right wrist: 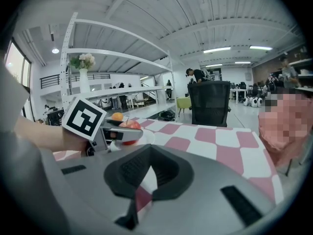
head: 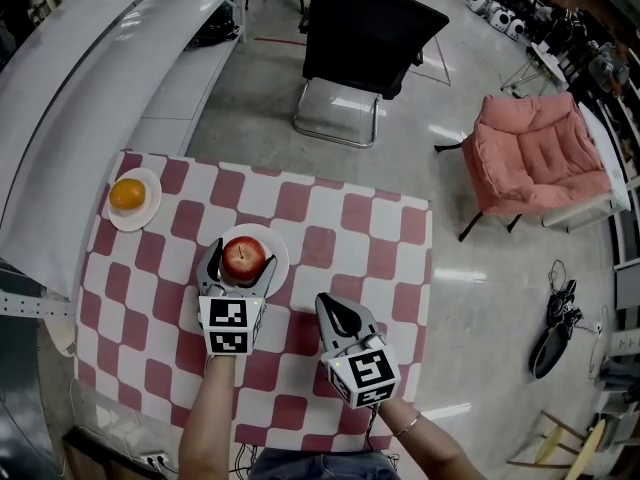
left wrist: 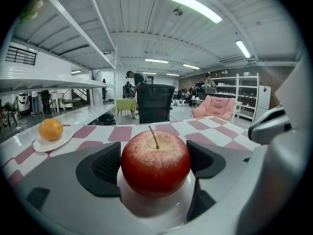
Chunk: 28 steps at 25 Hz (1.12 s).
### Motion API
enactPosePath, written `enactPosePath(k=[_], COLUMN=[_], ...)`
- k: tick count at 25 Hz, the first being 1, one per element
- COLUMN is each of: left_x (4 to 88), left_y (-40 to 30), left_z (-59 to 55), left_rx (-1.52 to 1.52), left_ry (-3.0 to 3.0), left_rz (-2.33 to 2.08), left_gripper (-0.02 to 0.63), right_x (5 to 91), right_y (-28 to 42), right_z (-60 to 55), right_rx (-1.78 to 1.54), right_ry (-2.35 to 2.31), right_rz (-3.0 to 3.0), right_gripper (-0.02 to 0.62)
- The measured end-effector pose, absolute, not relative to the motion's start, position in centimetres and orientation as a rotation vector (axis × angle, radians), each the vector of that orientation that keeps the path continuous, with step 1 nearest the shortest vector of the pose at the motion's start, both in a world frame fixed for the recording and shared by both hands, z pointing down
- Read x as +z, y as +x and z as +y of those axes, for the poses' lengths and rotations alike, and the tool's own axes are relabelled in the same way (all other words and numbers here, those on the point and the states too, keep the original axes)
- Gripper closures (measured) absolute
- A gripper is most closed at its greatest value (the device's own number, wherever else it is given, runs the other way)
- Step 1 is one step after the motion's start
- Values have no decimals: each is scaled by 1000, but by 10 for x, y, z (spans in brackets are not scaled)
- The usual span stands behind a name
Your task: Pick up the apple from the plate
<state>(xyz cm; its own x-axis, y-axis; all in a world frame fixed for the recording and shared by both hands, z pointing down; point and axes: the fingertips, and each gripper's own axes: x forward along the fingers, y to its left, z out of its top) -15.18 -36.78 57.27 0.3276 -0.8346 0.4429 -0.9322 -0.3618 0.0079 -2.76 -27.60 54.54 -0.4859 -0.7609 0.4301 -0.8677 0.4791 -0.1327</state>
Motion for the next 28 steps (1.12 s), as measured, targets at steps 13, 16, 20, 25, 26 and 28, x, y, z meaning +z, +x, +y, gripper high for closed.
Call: enactPosePath(k=[13,16,20,25,26,28], left_x=[573,569,560,549,546,539], left_y=[-153,-152,-151,-152,-152,-153], left_z=[-367,-365,-364,-360,-359,-357], left_rx=[537,530,518,501,497,486], left_ry=[2347,2353,2364,2372,2375,2379], left_rz=[-1577,-1581,-1590,-1599,-1601,-1608], left_gripper=[202,202,202,202,202,202], right_x=[542,538,532,525,523,519], right_y=[-31,-31,-31,-30,-30,-30], right_z=[-275,-275,-273,-270,-269,-268], right_rx=[475,466,451,440,437,428], right_ry=[1380,1388,1399,1412,1414,1418], right_rz=[-2419,-2421,-2423,-2427,-2429,-2435], right_gripper=[586,586,586,586,586,586])
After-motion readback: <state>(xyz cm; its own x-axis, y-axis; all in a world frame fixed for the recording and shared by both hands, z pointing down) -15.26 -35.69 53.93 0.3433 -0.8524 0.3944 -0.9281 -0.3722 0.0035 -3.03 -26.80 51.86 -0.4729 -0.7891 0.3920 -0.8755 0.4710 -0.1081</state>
